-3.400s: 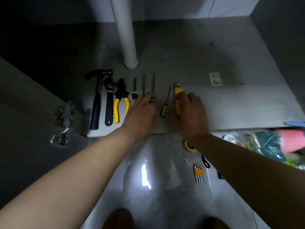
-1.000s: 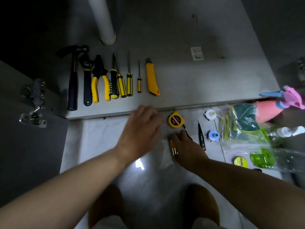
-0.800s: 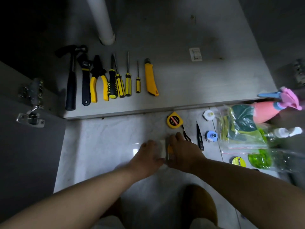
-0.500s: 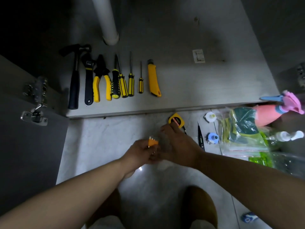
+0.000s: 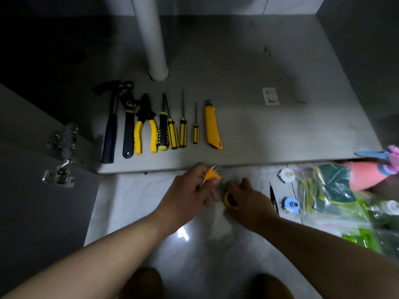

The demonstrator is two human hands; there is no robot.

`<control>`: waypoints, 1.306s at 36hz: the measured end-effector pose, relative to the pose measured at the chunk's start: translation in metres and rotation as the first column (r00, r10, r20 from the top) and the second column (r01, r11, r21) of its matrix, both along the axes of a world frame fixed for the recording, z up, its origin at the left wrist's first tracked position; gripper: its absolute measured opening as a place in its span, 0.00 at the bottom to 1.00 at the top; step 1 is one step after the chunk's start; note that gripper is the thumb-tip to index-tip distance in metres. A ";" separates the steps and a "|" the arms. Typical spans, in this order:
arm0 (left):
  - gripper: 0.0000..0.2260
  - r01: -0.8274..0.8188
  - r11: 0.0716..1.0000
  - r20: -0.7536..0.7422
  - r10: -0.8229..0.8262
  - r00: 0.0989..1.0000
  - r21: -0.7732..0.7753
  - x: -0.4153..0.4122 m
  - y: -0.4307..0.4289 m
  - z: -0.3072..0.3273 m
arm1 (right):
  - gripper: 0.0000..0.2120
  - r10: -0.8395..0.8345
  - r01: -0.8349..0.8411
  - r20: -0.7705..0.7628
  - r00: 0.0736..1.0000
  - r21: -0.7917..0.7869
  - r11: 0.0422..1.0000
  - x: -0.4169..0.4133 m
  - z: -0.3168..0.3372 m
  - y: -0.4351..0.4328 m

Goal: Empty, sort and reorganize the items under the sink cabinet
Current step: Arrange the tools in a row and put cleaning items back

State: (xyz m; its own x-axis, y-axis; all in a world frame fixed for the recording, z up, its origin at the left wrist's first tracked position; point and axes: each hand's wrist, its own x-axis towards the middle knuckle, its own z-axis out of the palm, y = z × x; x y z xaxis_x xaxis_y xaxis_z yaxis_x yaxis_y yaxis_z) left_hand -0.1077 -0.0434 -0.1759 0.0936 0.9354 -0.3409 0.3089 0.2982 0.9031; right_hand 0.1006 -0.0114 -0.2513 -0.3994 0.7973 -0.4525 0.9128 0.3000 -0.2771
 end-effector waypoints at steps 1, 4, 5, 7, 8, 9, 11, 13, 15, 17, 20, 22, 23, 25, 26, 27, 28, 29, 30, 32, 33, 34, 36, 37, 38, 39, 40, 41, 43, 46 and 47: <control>0.04 0.013 0.999 0.007 -0.013 1.000 0.043 -0.001 0.008 0.007 | 0.32 0.051 -0.052 -0.009 0.999 -0.009 0.999 0.000 0.007 0.000; 0.05 -0.028 0.991 0.025 0.025 0.999 0.132 -0.011 0.040 0.027 | 0.33 0.194 -0.198 -0.162 0.968 -0.011 0.980 -0.002 0.043 0.009; 0.05 -0.052 0.987 0.004 0.052 0.999 0.152 -0.017 0.054 0.032 | 0.32 0.237 -0.243 -0.236 0.942 0.002 0.970 -0.004 0.057 0.014; 0.05 -0.108 0.979 -0.092 0.125 0.988 0.173 -0.032 0.083 0.043 | 0.28 0.277 -0.262 -0.391 0.878 0.092 0.961 -0.007 0.086 0.030; 0.06 -0.147 0.975 -0.127 0.169 0.977 0.168 -0.039 0.098 0.047 | 0.26 0.253 -0.210 -0.465 0.848 0.142 0.967 -0.008 0.098 0.040; 0.06 -0.184 0.970 -0.136 0.206 0.969 0.158 -0.046 0.112 0.051 | 0.24 0.201 -0.124 -0.526 0.826 0.179 0.976 -0.010 0.107 0.051; 0.06 -0.222 0.964 -0.150 0.243 0.958 0.147 -0.057 0.137 0.057 | 0.23 0.070 0.077 -0.590 0.804 0.220 0.973 -0.016 0.120 0.078; 0.06 -0.235 0.963 -0.184 0.257 0.949 0.133 -0.063 0.159 0.059 | 0.24 -0.055 0.226 -0.579 0.813 0.227 0.947 -0.022 0.122 0.111; 0.05 -0.250 0.958 -0.228 0.276 0.934 0.137 -0.065 0.180 0.058 | 0.26 -0.156 0.317 -0.550 0.820 0.210 0.925 -0.028 0.117 0.145; 0.06 -0.249 0.957 -0.282 0.283 0.917 0.150 -0.064 0.197 0.055 | 0.26 -0.208 0.362 -0.526 0.825 0.210 0.908 -0.033 0.109 0.175; 0.06 -0.195 0.967 -0.382 0.244 0.891 0.164 -0.058 0.213 0.050 | 0.28 -0.295 0.414 -0.516 0.804 0.130 0.901 -0.044 0.102 0.208; 0.09 -0.177 0.970 -0.402 0.230 0.886 0.164 -0.052 0.218 0.044 | 0.31 -0.300 0.401 -0.459 0.836 0.139 0.906 -0.050 0.097 0.223; 0.11 -0.180 0.970 -0.409 0.232 0.883 0.161 -0.050 0.221 0.040 | 0.33 -0.290 0.382 -0.426 0.857 0.146 0.913 -0.052 0.096 0.228; 0.10 -0.188 0.970 -0.421 0.236 0.876 0.152 -0.048 0.227 0.032 | 0.36 -0.262 0.338 -0.386 0.885 0.144 0.930 -0.054 0.094 0.234; 0.10 -0.199 0.970 -0.416 0.241 0.877 0.142 -0.047 0.230 0.029 | 0.37 -0.240 0.313 -0.369 0.898 0.152 0.937 -0.054 0.092 0.236; 0.12 -0.221 0.967 -0.391 0.254 0.885 0.128 -0.048 0.234 0.026 | 0.37 -0.221 0.294 -0.355 0.908 0.166 0.941 -0.054 0.091 0.237; 0.13 -0.239 0.966 -0.361 0.260 0.895 0.101 -0.047 0.237 0.024 | 0.38 -0.210 0.284 -0.348 0.914 0.178 0.942 -0.055 0.091 0.238; 0.14 -0.250 0.965 -0.339 0.262 0.904 0.077 -0.046 0.241 0.023 | 0.37 -0.207 0.284 -0.347 0.915 0.186 0.941 -0.056 0.090 0.239; 0.15 -0.255 0.965 -0.332 0.262 0.906 0.065 -0.046 0.244 0.023 | 0.37 -0.210 0.289 -0.350 0.913 0.191 0.938 -0.057 0.090 0.239; 0.14 -0.243 0.969 -0.352 0.245 0.903 0.051 -0.042 0.248 0.027 | 0.38 -0.223 0.306 -0.361 0.906 0.191 0.933 -0.058 0.091 0.239; 0.13 -0.231 0.971 -0.362 0.234 0.902 0.052 -0.040 0.249 0.028 | 0.39 -0.227 0.311 -0.363 0.904 0.192 0.931 -0.057 0.092 0.238; 0.13 -0.218 0.974 -0.377 0.224 0.899 0.059 -0.039 0.249 0.028 | 0.40 -0.225 0.310 -0.364 0.904 0.195 0.930 -0.056 0.092 0.236; 0.15 -0.192 0.976 -0.442 0.217 0.871 0.101 -0.038 0.245 0.029 | 0.41 -0.197 0.292 -0.372 0.907 0.218 0.931 -0.049 0.094 0.231; 0.15 -0.190 0.970 -0.464 0.239 0.853 0.151 -0.038 0.241 0.030 | 0.39 -0.169 0.277 -0.379 0.910 0.250 0.928 -0.044 0.095 0.228; 0.15 -0.195 0.964 -0.466 0.260 0.846 0.183 -0.036 0.238 0.030 | 0.36 -0.130 0.255 -0.386 0.914 0.293 0.921 -0.036 0.096 0.223; 0.15 -0.196 0.961 -0.463 0.268 0.845 0.197 -0.035 0.234 0.031 | 0.33 -0.081 0.222 -0.383 0.920 0.341 0.914 -0.027 0.098 0.218; 0.14 -0.202 0.957 -0.457 0.277 0.845 0.206 -0.032 0.231 0.031 | 0.30 -0.028 0.179 -0.365 0.931 0.387 0.905 -0.016 0.100 0.211; 0.14 -0.213 0.955 -0.448 0.285 0.848 0.205 -0.030 0.228 0.031 | 0.27 0.018 0.134 -0.335 0.942 0.426 0.895 -0.004 0.102 0.204; 0.14 -0.229 0.955 -0.432 0.290 0.854 0.190 -0.023 0.222 0.031 | 0.24 0.067 0.070 -0.271 0.960 0.465 0.882 0.022 0.108 0.188; 0.13 -0.204 0.946 -0.490 0.306 0.816 0.252 -0.010 0.209 0.036 | 0.17 0.092 0.010 -0.203 0.975 0.451 0.892 0.059 0.117 0.158; 0.13 -0.173 0.944 -0.509 0.299 0.807 0.280 -0.004 0.203 0.040 | 0.14 0.074 0.023 -0.207 0.975 0.433 0.901 0.070 0.120 0.146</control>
State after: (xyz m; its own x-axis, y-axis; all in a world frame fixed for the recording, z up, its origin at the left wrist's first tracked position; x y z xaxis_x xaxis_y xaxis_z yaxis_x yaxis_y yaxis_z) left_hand -0.1118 0.1597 -0.1364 -0.2786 0.9583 -0.0630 0.7078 0.2492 0.6610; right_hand 0.1705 0.1351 -0.1312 -0.4701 0.8821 0.0306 0.8368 0.4565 -0.3024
